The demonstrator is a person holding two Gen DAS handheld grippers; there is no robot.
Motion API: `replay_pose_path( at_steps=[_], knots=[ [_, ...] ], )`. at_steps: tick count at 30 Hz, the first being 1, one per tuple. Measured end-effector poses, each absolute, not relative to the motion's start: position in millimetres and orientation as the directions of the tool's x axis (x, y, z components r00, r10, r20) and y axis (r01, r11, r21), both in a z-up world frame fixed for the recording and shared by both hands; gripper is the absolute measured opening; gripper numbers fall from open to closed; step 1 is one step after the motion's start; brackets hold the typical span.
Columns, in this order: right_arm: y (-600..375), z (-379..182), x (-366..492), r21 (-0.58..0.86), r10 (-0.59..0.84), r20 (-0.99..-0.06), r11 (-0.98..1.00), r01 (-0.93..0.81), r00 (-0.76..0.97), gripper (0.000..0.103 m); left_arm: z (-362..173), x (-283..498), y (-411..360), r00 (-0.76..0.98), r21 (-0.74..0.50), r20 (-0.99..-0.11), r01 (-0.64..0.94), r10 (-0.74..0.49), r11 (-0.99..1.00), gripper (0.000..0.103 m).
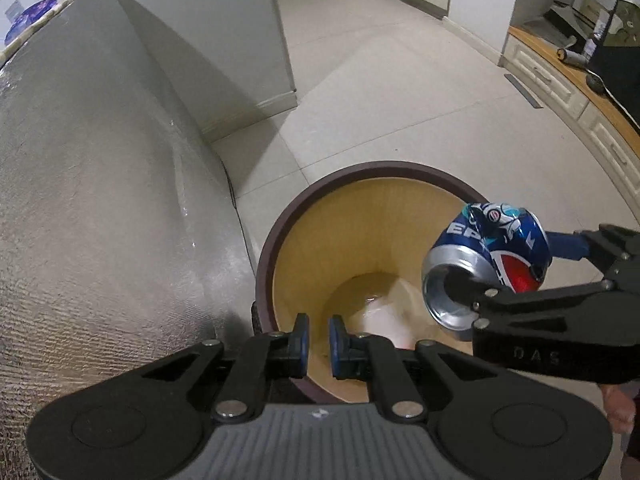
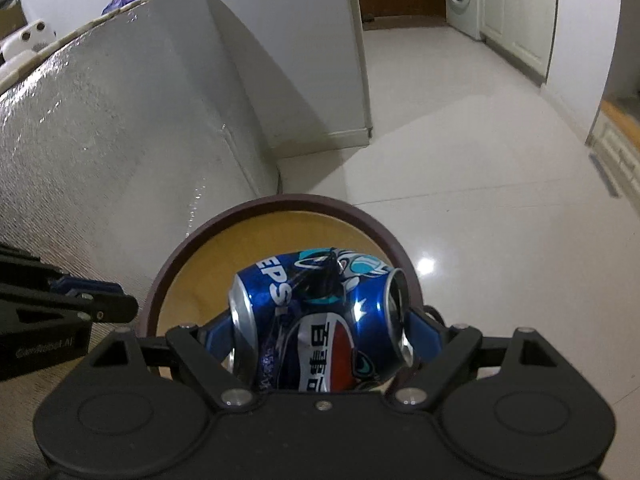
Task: Collect trash
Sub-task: 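Open the right gripper and the left gripper to drop both items into the wastebasket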
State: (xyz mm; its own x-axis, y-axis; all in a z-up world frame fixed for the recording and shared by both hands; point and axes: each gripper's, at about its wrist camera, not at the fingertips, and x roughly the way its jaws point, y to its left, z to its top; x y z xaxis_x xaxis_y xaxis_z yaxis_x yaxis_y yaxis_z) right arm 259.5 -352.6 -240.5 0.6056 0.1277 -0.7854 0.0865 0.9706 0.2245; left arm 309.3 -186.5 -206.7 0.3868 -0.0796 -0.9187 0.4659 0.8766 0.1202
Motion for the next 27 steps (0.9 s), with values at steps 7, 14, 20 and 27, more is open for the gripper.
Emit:
replay_pose_path(
  at_steps=[7,14,20,27],
  knots=[
    [-349,-244,256,0.225,0.143,-0.797,0.972,0.068,0.587,0.088,-206,312,-183,0.376,0.108,-0.924,0.426,-0.068,0.898,0.029],
    [-354,-239,261,0.244,0.157,-0.808,0.967,0.08,0.568,0.101,-204,312,-183,0.368,0.089,-0.927,0.406,-0.073,0.91,0.056],
    [-358,-233,251,0.218,0.138,-0.818,0.973,0.079,0.558,0.103,-207,314,-184,0.359,0.104,-0.932,0.399,-0.05,0.911,0.072],
    [-359,-218,243,0.175,0.094,-0.829,0.98,0.096,0.552,0.103,-205,311,-175,0.371,0.101,-0.928,0.353,-0.041,0.93,0.089]
  ],
)
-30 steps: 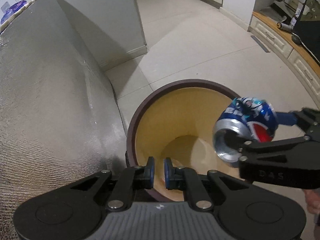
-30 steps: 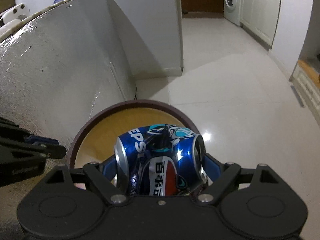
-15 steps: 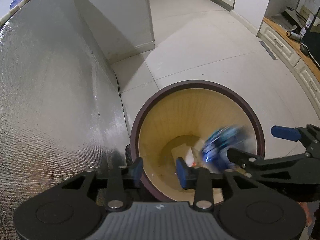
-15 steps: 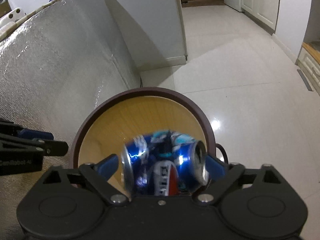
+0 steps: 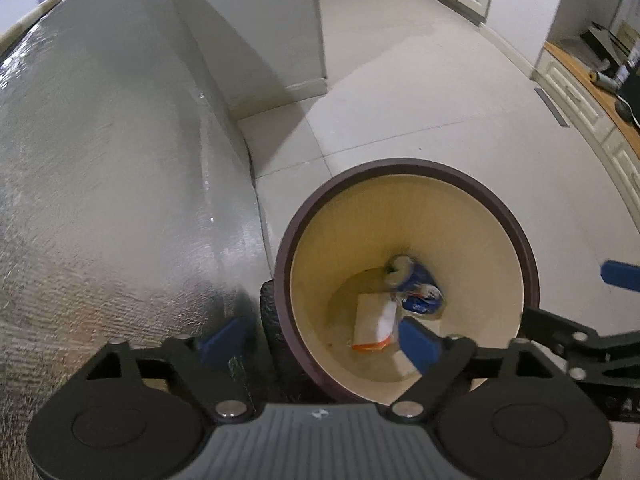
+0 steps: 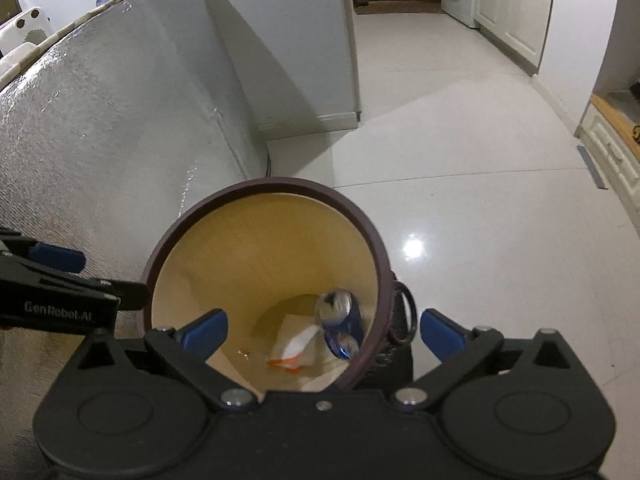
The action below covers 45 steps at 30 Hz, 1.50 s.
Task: Collect trash
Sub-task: 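Open the right gripper and the left gripper to drop both items into the wastebasket, then move both grippers back from the wastebasket toward the table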
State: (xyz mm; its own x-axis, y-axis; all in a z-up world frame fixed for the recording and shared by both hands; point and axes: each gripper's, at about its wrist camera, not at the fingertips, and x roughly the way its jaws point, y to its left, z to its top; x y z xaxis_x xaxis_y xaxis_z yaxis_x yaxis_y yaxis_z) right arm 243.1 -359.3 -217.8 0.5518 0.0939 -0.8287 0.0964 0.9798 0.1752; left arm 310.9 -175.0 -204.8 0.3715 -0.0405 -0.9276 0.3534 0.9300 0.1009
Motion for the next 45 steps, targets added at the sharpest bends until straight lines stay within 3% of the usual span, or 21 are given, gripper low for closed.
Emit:
replay_pose_path(
  at_steps=[6,32,45],
  knots=[
    [-367,-206,232,0.179,0.083,-0.822,0.977,0.118,0.563,0.103,-198,300,-166,0.369,0.064,-0.927,0.313,-0.059,0.948,0.103],
    [-367,-136,165,0.168,0.05,-0.792,0.976,0.139,0.609,0.103,-128,223,-136,0.475,0.022,-0.872,0.275,-0.116,0.961,0.103],
    [-357,-80,123,0.164,0.028,-0.736,0.977,0.138,0.676,0.103,-54,180,-97,0.597,-0.037,-0.776,0.279,-0.203,0.96,0.103]
  ],
)
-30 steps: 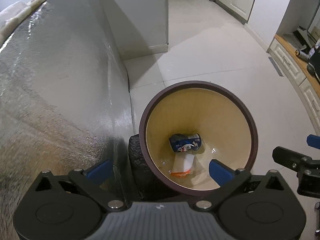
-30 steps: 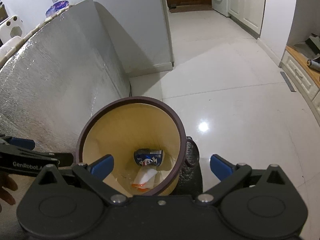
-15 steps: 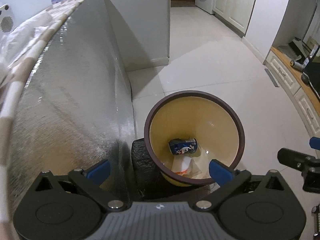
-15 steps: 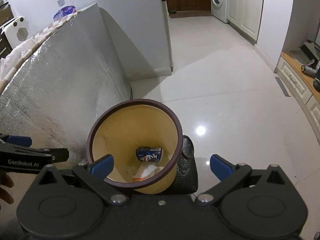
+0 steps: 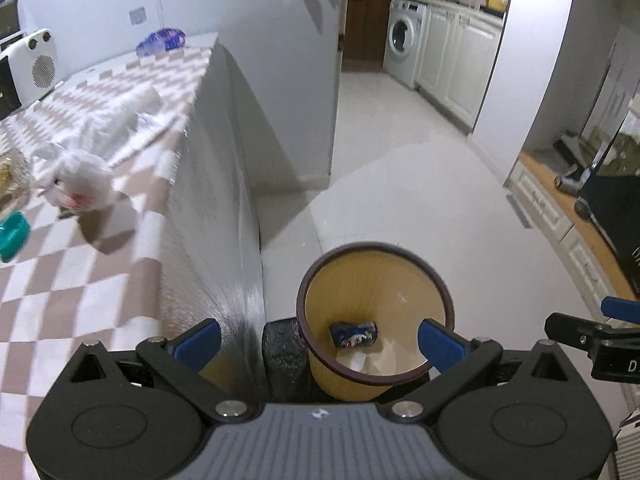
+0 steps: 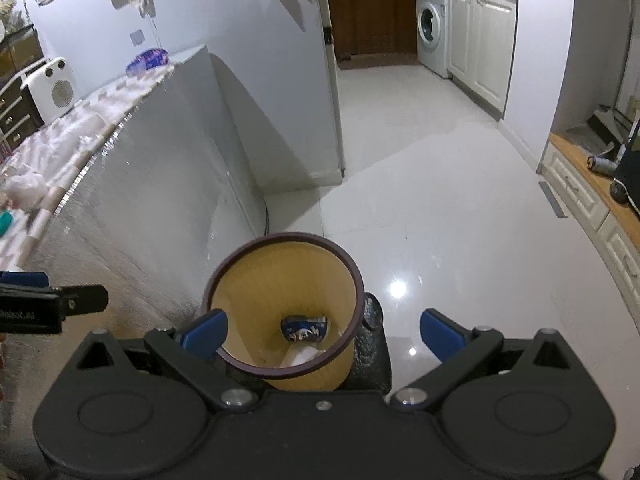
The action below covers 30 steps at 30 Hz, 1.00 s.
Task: Collect trash
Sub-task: 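Move both grippers back from the wastebasket toward the table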
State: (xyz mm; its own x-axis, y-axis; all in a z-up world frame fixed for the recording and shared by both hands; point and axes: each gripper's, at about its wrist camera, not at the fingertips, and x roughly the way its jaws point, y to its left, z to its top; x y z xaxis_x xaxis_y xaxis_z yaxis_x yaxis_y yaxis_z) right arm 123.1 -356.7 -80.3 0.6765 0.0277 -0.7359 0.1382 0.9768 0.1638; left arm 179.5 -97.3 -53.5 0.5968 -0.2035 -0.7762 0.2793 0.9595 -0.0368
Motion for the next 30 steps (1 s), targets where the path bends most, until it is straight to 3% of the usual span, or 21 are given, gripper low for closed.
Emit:
replay_pose_path(
  at_steps=[15,30],
  knots=[
    [-309,-23,99,0.171,0.038,-0.622,0.981,0.088,0.782,0.103,11,135,-25,0.748,-0.019,-0.633,0.243,-0.2,0.97,0.103],
    [-221,13,121,0.192,0.164,-0.502,0.978,-0.076,0.849,0.103,48,144,82,0.838,0.017,-0.544,0.065,-0.045,0.998,0.103]
  ],
)
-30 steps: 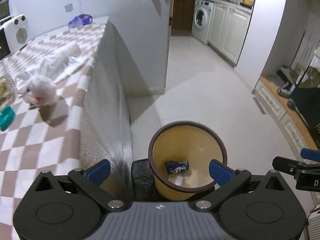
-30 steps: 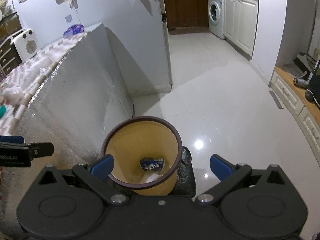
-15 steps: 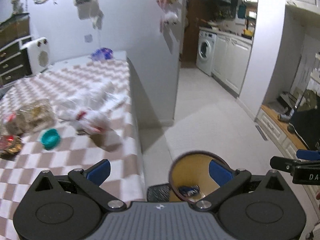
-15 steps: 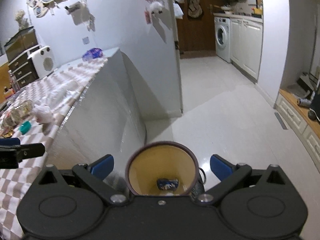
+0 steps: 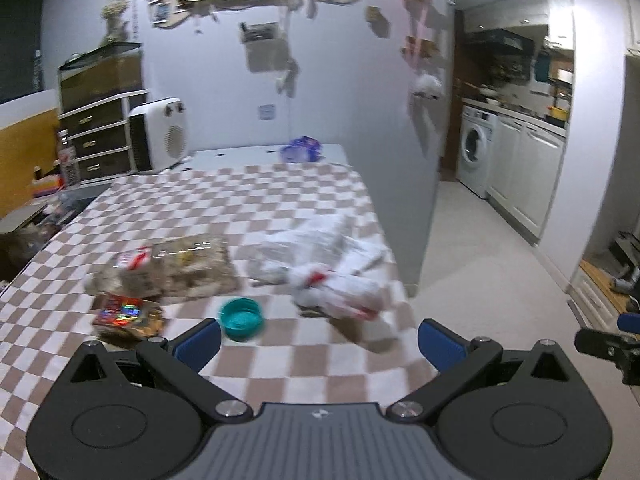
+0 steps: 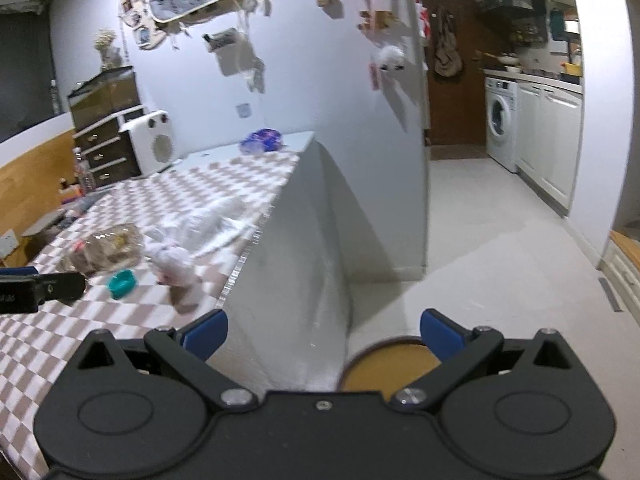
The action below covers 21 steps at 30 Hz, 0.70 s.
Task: Collect trash
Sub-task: 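Move both grippers back from the wastebasket toward the table, then grasp the teal bottle cap with the left gripper while the right gripper grasps the white plastic bag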
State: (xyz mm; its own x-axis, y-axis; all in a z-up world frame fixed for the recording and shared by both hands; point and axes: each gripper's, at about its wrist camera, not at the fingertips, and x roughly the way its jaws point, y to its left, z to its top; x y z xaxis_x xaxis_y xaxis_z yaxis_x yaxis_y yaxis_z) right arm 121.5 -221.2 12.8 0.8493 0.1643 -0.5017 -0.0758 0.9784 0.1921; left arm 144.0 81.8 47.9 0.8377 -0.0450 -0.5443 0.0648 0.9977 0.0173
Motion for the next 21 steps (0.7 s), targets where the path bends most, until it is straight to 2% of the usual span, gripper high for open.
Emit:
replay_pose_path(
  at_steps=[6,15,21],
  knots=[
    [-190,15,139,0.196,0.2,-0.476,0.973,-0.118,0.857,0.103,38,171,121,0.837,0.0,-0.547,0.001,-0.001,1.0,0.103],
    [-161,15,172,0.26,0.273,-0.444,0.951,-0.169,0.853,0.103,-5,231,155,0.801,-0.098,-0.597,-0.005,-0.054,0.995,0.103],
    [-138,9,192,0.234,0.255,-0.437,0.958,-0.165,0.862,0.103,-31,253,149,0.823,-0.028,-0.568,0.008,-0.023,1.0,0.103]
  ],
)
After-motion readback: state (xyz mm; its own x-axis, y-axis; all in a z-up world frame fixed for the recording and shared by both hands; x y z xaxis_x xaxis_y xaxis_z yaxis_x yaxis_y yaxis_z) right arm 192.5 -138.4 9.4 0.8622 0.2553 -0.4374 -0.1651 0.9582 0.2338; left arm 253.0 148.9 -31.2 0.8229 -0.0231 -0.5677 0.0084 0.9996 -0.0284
